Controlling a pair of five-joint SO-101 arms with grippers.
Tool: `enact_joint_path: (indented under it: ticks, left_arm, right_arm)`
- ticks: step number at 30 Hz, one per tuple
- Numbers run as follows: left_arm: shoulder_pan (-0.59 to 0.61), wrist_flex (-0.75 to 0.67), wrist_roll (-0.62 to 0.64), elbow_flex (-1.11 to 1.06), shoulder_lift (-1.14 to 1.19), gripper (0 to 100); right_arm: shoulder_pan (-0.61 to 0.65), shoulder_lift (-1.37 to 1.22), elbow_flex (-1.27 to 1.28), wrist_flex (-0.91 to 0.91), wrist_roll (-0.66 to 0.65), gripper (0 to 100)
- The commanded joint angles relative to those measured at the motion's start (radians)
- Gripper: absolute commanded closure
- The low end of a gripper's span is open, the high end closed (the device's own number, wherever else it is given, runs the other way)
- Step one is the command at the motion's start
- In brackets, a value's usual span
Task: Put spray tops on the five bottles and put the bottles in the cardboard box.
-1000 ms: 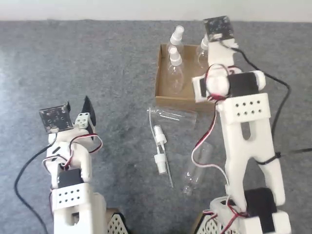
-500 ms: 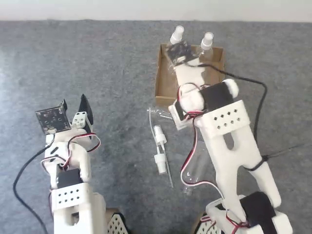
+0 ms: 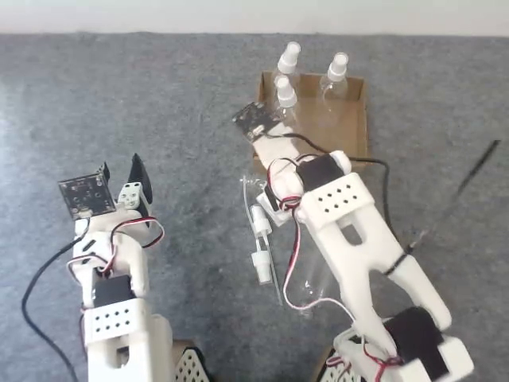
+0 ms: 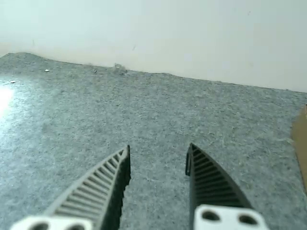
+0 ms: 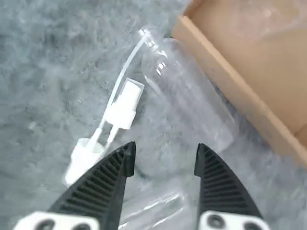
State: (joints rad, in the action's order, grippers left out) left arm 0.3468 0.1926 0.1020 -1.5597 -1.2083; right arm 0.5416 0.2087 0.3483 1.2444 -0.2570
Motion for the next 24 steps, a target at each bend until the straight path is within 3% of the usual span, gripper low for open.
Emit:
enact_joint_path:
  ticks: [1, 15, 24]
  left_arm:
    - [0.002, -0.026, 0.002, 0.016, -0.014, 83]
    - [-0.002, -0.026, 0.002, 0.016, -0.014, 83]
    - [-0.002, -0.026, 0.002, 0.016, -0.014, 83]
  right_arm:
    - [0.007, -0.021, -0.009, -0.058, -0.077, 83.9]
    - [0.001, -0.286, -0.13, -0.127, -0.258, 83.8]
    - [-0.047, -0.349, -0.189, -0.125, -0.269, 83.8]
